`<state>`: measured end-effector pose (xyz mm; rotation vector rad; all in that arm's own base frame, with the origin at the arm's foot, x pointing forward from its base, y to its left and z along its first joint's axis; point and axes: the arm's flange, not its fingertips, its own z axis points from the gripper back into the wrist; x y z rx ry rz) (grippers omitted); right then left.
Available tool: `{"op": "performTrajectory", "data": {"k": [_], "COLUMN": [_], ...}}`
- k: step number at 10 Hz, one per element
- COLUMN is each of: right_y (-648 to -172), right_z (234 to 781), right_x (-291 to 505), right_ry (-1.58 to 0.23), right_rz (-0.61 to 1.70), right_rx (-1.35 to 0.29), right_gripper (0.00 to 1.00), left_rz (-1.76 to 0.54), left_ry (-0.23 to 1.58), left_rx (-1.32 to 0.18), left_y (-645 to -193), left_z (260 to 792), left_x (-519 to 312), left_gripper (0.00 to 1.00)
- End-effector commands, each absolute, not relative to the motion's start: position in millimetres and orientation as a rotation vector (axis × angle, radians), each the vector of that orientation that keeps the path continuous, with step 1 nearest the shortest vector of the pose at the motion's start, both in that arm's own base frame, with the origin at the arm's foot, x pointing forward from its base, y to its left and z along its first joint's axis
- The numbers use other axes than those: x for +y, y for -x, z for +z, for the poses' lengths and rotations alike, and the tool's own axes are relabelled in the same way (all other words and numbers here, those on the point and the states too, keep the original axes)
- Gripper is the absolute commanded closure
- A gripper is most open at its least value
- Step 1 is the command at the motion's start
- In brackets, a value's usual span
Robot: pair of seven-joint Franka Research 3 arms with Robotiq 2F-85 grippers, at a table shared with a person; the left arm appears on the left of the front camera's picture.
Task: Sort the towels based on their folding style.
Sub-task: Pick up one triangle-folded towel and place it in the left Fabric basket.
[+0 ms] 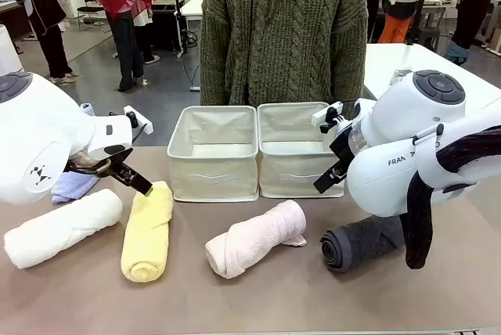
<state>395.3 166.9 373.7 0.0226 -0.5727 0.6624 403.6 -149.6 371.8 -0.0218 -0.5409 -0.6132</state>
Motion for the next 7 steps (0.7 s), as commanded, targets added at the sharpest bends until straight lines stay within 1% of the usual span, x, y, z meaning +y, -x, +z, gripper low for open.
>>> {"op": "performTrajectory", "data": {"k": [1, 6, 7], "right_y": [-395, -395, -380], "right_z": [374, 374, 412], "right_x": [167, 167, 167], "right_ry": [-0.023, -0.023, 0.013], "right_rz": [0.662, 0.662, 0.655], "right_rx": [-0.573, -0.573, -0.616], "right_gripper": [0.0, 0.0, 0.0], "left_rz": [-0.613, -0.613, -0.637], "left_ry": [0.022, 0.022, -0.029], "left_rx": [-0.541, -0.541, -0.554], "left_y": [-404, -404, -395], "left_z": [372, 372, 407], "left_x": [-150, -150, -151], "left_gripper": [0.0, 0.0, 0.0]}}
